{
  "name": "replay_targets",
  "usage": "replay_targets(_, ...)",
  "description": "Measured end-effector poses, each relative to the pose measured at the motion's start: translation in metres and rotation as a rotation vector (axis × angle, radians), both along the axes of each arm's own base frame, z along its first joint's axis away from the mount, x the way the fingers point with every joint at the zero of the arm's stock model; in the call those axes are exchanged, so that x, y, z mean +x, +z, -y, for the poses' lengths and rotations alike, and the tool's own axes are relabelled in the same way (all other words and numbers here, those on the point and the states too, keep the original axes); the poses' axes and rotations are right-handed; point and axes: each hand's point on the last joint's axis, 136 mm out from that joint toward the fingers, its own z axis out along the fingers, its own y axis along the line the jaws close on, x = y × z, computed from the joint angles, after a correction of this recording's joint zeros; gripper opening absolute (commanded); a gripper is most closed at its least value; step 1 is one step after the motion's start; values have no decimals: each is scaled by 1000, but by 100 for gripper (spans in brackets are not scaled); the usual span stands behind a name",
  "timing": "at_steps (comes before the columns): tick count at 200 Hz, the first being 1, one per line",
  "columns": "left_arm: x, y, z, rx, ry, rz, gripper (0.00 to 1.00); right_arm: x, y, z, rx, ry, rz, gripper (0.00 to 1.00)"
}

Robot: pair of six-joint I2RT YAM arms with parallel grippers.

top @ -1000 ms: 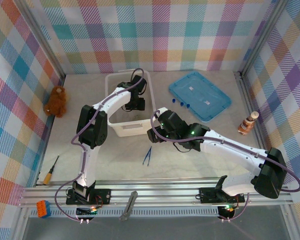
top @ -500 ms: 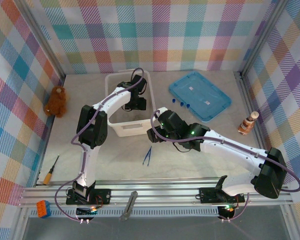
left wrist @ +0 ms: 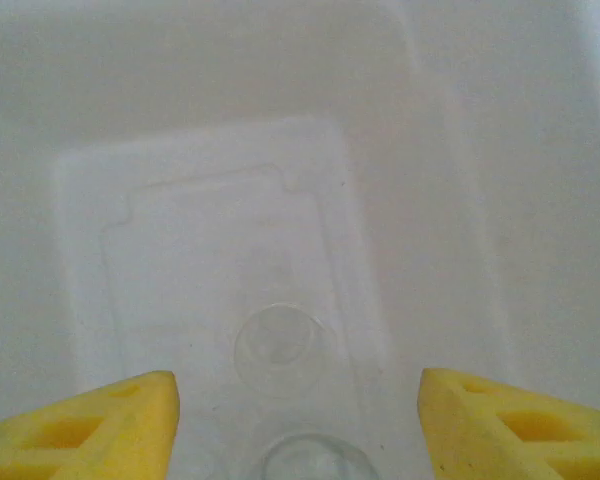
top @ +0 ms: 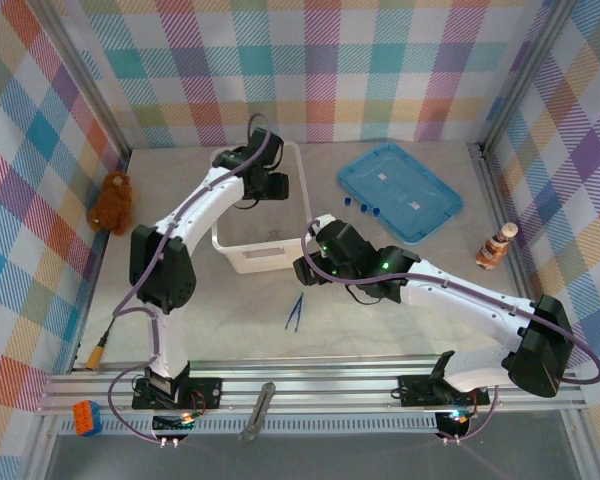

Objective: Organize the chemistry lab equipment

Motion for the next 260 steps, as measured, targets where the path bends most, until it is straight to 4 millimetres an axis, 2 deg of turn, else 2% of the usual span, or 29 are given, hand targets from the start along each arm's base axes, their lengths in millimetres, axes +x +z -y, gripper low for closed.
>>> replay_targets(18,-5,29,-4,-23,9,56,64,-2,-1,-1,4,-6,-9,75)
replay_targets(37,-16,49,-10,-34,15,92,64,-8,-7,-5,-8,-1,-25,75)
replay_targets(78,-47,75,-33,-26,44,147,64,-26,-31,-15,-55,0,-88,75)
replay_targets(94,-62,79,-43,-20,55,157,64,-31,-40,-17,-69,-10,-112,75)
replay_targets(137,-107,68,-76,25,104,154,64,-45,-82,-27,-162,-50,-211,75)
replay_targets(171,-130,63,-96,55,137,170,64,-53,-115,-31,-203,-93,-311,75)
replay_targets(215,-141,55,-114,51,187,184,64,-55,-136,-43,-225,-134,-387,72)
replay_targets(260,-140,42,-127,52,230,170,63,-54,-148,-54,-251,-159,-426,66)
